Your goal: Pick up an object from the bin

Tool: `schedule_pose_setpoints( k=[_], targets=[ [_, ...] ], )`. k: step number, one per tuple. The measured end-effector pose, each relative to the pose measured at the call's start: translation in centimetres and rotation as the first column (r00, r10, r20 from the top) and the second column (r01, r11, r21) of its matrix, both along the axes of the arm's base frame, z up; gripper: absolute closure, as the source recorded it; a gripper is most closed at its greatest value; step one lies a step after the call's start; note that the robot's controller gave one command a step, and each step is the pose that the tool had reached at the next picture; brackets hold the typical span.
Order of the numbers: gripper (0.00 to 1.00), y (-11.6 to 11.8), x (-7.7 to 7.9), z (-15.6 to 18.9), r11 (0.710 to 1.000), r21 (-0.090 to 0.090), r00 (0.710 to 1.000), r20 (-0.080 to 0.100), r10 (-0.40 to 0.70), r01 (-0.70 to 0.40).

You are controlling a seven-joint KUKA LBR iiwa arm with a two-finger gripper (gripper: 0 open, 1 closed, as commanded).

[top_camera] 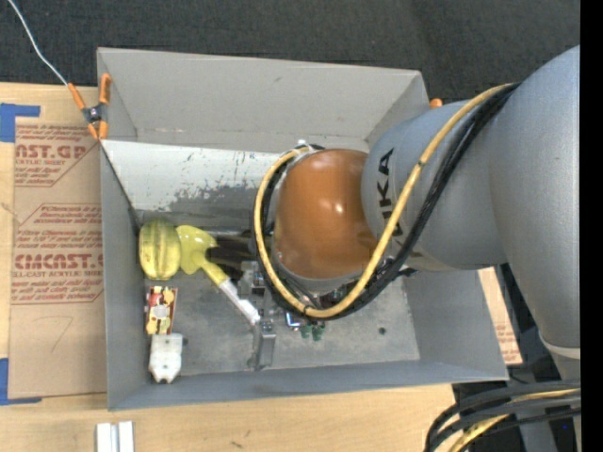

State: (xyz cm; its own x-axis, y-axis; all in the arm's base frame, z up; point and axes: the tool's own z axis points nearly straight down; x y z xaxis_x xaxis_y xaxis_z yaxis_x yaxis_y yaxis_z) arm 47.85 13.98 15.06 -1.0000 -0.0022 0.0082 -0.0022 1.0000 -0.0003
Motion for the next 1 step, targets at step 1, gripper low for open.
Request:
schedule_pose_setpoints(
  k=[1],
  targets=[
    [0.0, -0.08, 0.2, 0.44, 1.0, 0.002, 1.0, 0.008, -0.002, 0.002]
  ],
)
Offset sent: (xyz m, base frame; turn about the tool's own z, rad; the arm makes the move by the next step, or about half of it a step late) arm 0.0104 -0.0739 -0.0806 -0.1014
